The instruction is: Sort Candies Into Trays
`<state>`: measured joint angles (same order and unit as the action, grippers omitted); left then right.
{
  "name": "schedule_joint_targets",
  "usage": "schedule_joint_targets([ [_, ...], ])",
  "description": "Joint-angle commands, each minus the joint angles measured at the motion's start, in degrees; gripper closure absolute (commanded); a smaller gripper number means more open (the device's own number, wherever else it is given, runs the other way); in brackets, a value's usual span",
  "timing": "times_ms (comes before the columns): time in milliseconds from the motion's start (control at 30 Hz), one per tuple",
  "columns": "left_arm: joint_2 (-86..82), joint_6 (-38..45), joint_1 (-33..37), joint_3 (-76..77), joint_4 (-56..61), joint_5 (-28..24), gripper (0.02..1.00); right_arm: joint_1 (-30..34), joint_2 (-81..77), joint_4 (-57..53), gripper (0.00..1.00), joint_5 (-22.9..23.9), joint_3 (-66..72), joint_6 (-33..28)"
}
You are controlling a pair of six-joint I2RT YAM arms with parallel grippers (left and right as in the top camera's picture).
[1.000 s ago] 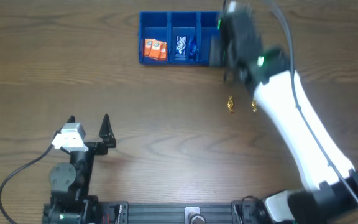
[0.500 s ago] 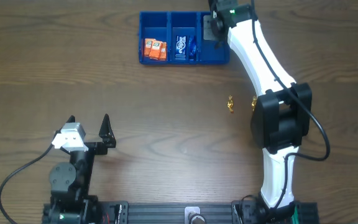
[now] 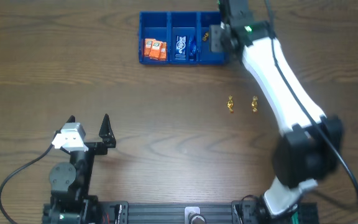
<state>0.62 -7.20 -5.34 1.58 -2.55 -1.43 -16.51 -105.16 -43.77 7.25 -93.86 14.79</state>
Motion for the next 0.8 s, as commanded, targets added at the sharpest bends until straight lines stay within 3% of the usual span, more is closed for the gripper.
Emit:
schedule_joint_targets([
  [33,-0.3,0.8,0.2,-1.3,-1.9,0.3,0.020,0.5,11.3,1.7,0.386,0.1,22.3,0.2],
  [233,-0.3,0.8,0.2,-1.3,-1.9,0.3,0.020,0.5,10.6,12.2,0.384,-3.5,39.5,3.2],
  [667,-0.3,0.8,0.2,-1.3,-1.9,0.3,0.020,1.2,2.8,18.7,0.402,-3.5,40.2,3.2],
  [800,-0.3,0.8,0.2,-1.3,-1.9,0.3,0.020,1.2,2.8,18.6,0.494,-3.5,40.2,3.2],
])
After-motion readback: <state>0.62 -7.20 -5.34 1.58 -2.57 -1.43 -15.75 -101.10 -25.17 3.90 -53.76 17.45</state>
